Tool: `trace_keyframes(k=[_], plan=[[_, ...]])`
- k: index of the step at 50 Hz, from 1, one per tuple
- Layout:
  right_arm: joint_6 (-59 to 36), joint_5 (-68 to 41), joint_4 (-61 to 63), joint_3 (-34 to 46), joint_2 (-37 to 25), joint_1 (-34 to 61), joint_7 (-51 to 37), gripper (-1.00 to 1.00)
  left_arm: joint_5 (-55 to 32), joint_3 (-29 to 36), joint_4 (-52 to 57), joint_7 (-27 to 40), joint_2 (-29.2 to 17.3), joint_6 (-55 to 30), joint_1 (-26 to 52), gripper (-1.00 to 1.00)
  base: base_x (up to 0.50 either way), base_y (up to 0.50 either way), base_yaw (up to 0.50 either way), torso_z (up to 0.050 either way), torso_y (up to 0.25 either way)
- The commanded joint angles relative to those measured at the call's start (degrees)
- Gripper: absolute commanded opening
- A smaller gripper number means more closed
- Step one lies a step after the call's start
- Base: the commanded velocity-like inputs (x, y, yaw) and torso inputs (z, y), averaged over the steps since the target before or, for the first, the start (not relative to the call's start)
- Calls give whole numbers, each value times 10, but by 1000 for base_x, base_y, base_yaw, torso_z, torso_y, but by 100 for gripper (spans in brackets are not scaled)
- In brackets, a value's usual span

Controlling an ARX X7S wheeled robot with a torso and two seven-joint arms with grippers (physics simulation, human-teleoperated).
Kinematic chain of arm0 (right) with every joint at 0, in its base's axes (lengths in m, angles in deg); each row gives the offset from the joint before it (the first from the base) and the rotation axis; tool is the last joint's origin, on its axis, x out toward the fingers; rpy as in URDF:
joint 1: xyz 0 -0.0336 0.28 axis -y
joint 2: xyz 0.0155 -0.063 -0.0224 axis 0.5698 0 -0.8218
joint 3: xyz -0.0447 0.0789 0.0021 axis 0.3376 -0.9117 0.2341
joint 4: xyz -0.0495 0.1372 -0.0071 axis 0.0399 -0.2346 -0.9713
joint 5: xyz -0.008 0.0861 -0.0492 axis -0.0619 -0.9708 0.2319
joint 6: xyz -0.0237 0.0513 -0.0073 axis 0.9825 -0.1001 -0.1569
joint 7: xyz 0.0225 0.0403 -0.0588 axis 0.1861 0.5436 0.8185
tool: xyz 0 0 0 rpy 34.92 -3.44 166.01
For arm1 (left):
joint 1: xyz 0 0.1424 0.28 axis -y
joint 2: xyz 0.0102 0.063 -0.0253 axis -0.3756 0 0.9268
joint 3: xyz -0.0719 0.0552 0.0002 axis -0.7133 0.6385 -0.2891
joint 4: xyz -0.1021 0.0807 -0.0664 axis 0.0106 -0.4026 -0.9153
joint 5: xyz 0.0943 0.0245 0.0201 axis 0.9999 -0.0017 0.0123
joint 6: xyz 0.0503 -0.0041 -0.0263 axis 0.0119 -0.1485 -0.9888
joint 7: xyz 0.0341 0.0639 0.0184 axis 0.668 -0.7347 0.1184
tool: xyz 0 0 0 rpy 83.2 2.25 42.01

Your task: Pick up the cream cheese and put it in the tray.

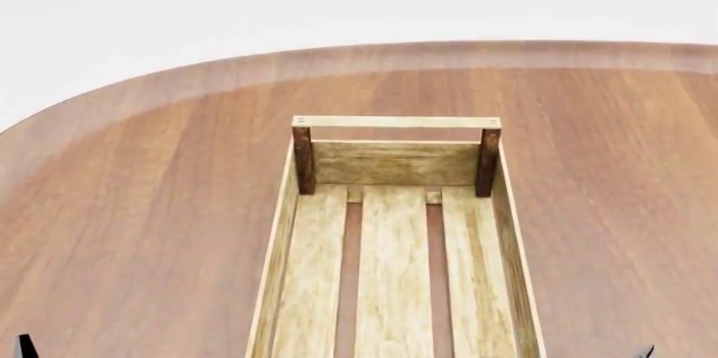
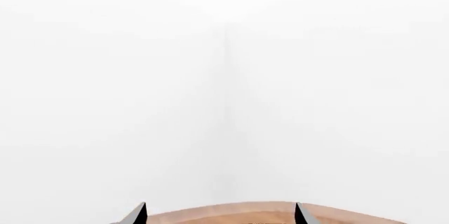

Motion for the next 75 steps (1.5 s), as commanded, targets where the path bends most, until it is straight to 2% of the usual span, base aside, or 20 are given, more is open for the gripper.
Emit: trace_keyframes(k=[1, 5, 31, 52, 75], plan=[[-48, 52, 18, -30, 31, 3, -83, 100, -1, 1, 0, 2, -2, -1, 1, 100, 0, 0, 0, 0, 0], [-87, 92, 20, -44, 48, 13, -160, 100, -1, 1, 1, 3, -3, -1, 1, 100, 0, 0, 0, 0, 0], [-176, 17, 34, -52, 37, 29, -299, 100, 2, 6, 4, 8, -7, -1, -1, 100, 0, 0, 0, 0, 0], [-248, -127, 59, -101, 1, 41, -233, 100, 2, 8, 5, 13, -10, -3, 0, 100, 0, 0, 0, 0, 0], [-235, -218, 34, -142, -26, 51, -193, 100, 5, 12, 6, 17, -13, -5, 1, 100, 0, 0, 0, 0, 0]])
